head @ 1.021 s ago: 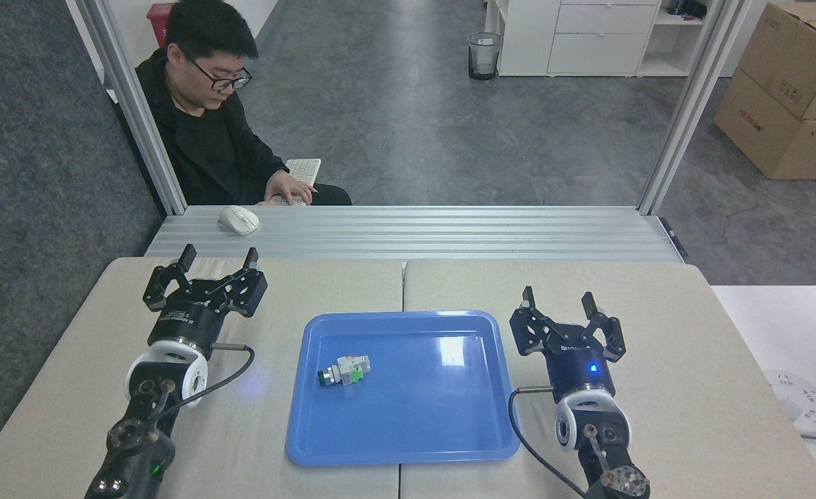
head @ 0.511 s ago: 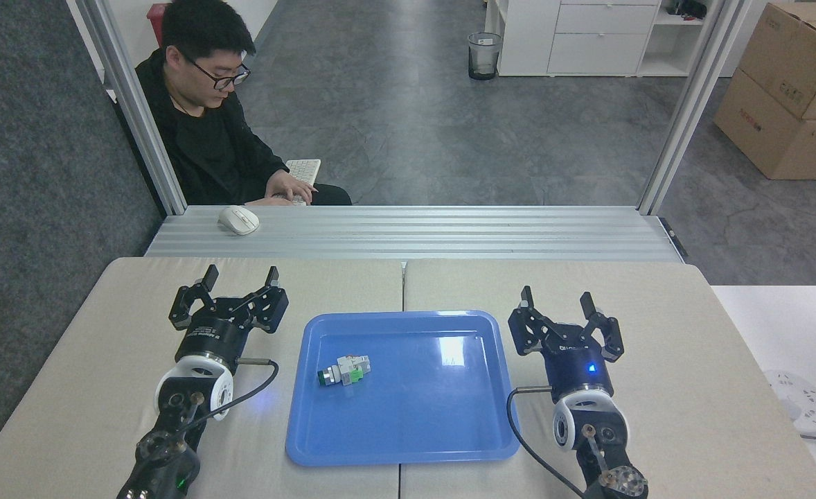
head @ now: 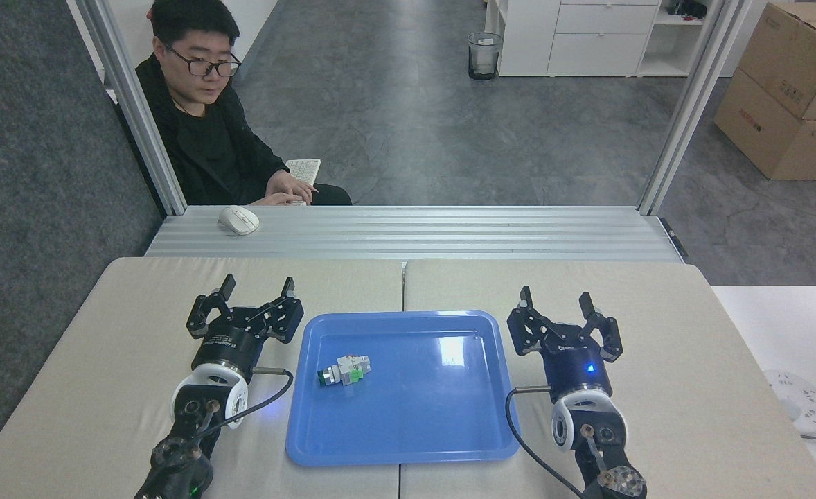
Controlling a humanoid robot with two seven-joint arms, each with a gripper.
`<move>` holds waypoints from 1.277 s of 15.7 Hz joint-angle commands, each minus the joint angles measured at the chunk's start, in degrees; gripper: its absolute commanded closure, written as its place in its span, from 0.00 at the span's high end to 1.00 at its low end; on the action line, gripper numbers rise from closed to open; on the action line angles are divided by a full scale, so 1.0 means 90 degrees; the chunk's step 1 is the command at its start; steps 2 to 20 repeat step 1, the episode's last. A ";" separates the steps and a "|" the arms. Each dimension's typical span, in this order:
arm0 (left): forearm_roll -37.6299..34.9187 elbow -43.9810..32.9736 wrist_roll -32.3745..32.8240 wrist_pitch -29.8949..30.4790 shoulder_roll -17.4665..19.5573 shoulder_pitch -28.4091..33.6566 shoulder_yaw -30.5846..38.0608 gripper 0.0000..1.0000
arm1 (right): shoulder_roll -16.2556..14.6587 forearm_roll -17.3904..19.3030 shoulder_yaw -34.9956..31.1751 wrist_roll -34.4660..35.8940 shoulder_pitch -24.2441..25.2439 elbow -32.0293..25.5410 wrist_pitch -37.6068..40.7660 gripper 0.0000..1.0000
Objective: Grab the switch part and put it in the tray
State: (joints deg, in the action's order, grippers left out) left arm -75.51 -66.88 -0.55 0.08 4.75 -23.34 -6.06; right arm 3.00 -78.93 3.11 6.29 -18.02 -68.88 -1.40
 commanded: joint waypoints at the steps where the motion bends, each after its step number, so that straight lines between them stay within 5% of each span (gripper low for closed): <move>1: -0.0008 0.0038 -0.0027 -0.0008 -0.0098 0.0005 -0.0099 0.99 | 0.0019 0.0000 -0.0003 0.0005 0.0000 0.0007 0.0000 1.00; 20: -0.0008 0.0038 -0.0027 -0.0008 -0.0098 0.0005 -0.0099 0.99 | 0.0019 0.0000 -0.0003 0.0005 0.0000 0.0007 0.0000 1.00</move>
